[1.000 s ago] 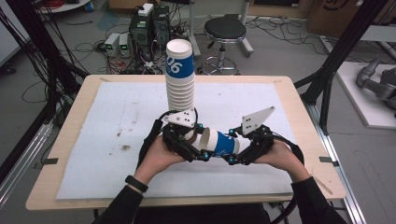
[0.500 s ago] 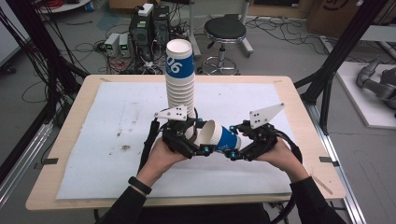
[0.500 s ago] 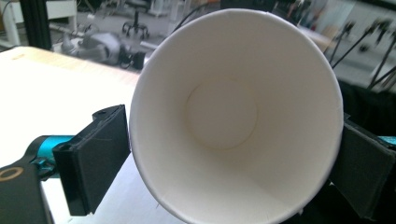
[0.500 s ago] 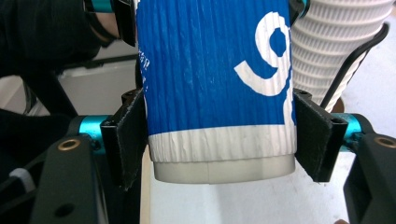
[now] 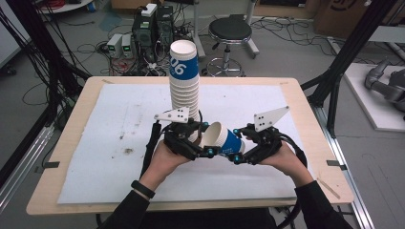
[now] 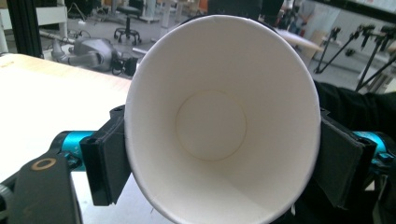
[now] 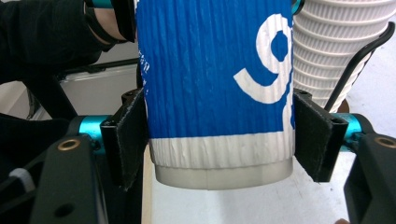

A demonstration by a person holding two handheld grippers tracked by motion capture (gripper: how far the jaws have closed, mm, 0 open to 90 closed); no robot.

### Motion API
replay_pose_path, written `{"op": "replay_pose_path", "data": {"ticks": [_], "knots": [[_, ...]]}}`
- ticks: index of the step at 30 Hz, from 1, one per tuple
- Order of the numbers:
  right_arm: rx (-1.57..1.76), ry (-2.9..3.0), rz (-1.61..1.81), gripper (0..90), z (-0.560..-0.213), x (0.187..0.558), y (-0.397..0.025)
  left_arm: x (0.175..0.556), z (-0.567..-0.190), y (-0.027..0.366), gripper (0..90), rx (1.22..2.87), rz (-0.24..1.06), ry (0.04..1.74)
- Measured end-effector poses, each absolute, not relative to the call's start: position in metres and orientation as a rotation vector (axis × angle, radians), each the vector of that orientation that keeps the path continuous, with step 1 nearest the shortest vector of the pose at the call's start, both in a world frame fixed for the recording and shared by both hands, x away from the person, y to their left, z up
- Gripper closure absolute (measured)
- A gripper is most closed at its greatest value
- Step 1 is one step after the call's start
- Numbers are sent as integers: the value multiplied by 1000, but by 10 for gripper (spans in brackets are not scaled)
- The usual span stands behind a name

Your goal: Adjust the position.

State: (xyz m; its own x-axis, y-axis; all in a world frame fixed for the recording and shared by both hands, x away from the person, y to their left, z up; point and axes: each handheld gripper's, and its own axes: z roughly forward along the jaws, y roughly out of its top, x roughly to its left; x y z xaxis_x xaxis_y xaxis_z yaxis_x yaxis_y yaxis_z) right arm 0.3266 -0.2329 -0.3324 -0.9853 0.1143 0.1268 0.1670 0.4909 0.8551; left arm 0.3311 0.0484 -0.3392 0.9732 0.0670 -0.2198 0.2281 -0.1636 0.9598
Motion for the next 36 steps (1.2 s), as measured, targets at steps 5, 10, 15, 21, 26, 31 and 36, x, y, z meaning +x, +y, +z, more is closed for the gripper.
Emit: {"op": "replay_pose_path", "data": {"ticks": [5,10,15,21,26,31,36], "knots": [[-251,-2676,-1501,252,-334,326,-231,329,-334,48,186,1785,-116,209],[-232,-2704,-1481,232,-333,324,-228,329,-332,48,190,1816,-99,207],[-228,-2720,-1447,224,-338,323,-219,327,-330,48,192,1810,-99,203],[-217,-2722,-1440,290,-340,323,-215,326,-329,45,192,1800,-95,191],[-221,-2673,-1492,290,-340,324,-217,325,-328,44,149,1756,-86,207],[-248,-2597,-1599,291,-339,324,-221,324,-331,44,87,1660,-99,239],[-259,-2555,-1672,291,-336,323,-224,325,-334,43,77,1598,-124,250]]}}
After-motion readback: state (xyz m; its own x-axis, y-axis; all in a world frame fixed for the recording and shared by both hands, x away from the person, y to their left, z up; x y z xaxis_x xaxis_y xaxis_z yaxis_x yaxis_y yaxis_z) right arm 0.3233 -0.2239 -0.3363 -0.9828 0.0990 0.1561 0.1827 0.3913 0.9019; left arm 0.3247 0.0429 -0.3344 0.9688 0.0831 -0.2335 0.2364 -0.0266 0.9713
